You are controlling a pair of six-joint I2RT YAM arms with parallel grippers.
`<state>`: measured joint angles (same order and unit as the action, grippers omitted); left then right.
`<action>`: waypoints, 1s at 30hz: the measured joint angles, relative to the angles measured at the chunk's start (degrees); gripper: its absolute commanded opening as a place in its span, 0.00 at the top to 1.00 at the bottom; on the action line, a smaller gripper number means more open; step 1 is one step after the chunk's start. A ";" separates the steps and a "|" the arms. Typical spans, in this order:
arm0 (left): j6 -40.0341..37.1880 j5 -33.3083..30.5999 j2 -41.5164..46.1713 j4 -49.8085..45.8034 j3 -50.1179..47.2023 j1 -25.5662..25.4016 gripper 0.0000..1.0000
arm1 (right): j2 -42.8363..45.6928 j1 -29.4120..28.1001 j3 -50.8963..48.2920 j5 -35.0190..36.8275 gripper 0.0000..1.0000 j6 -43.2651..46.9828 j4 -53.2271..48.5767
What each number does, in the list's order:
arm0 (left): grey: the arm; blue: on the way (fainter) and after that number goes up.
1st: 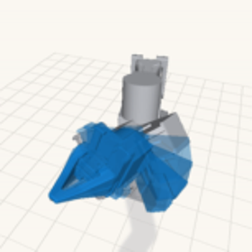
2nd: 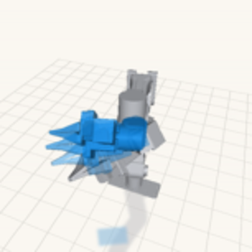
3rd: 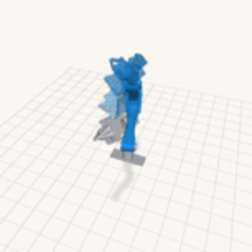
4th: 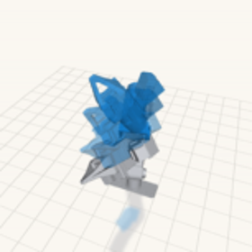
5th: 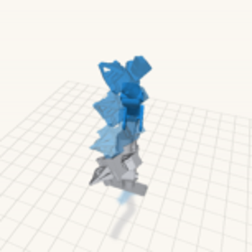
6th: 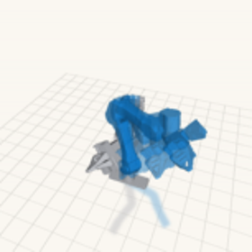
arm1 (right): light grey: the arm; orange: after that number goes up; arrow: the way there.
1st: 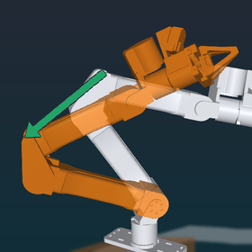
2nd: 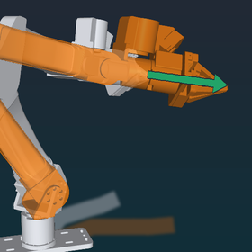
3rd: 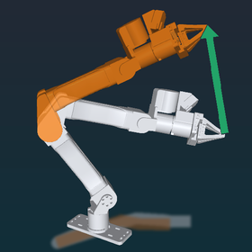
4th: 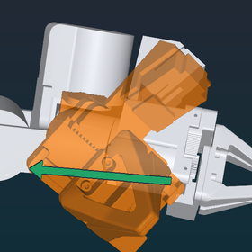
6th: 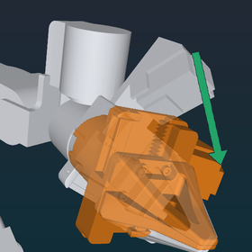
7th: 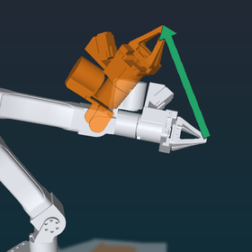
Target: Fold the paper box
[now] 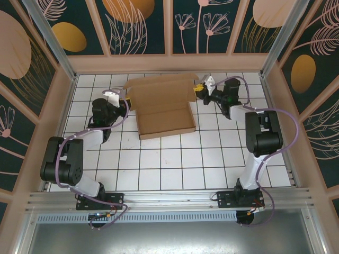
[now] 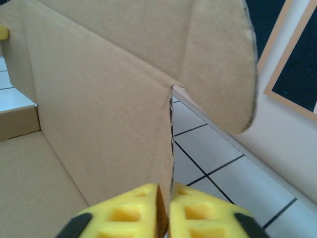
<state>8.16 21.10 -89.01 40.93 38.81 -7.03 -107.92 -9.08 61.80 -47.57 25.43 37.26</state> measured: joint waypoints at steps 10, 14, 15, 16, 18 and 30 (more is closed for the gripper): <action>5.38 -6.49 1.88 2.47 -2.51 -1.51 0.88 | 11.80 -10.49 -13.11 20.02 1.00 -8.96 6.12; 7.85 -9.99 2.14 2.97 -3.19 -5.11 0.86 | 14.80 -14.75 -19.82 31.43 1.00 -14.49 11.96; 8.50 -10.62 2.21 3.30 -3.54 -5.70 0.86 | 14.84 -15.50 -20.48 33.92 1.00 -15.63 12.76; 9.46 -11.30 2.34 4.02 -4.17 -6.32 0.87 | 14.84 -16.61 -20.96 37.09 1.00 -17.20 13.57; 11.06 -12.15 2.54 5.46 -5.27 -6.88 0.87 | 14.84 -18.80 -21.24 42.69 1.00 -19.85 14.67; 17.66 -13.97 3.72 11.15 -10.38 -8.63 0.88 | 8.37 -30.88 -21.86 71.36 1.00 -26.36 34.21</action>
<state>25.82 7.14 -85.30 52.07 28.42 -15.66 -99.55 -39.97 39.94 23.79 -0.93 71.46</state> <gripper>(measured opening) 0.120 0.053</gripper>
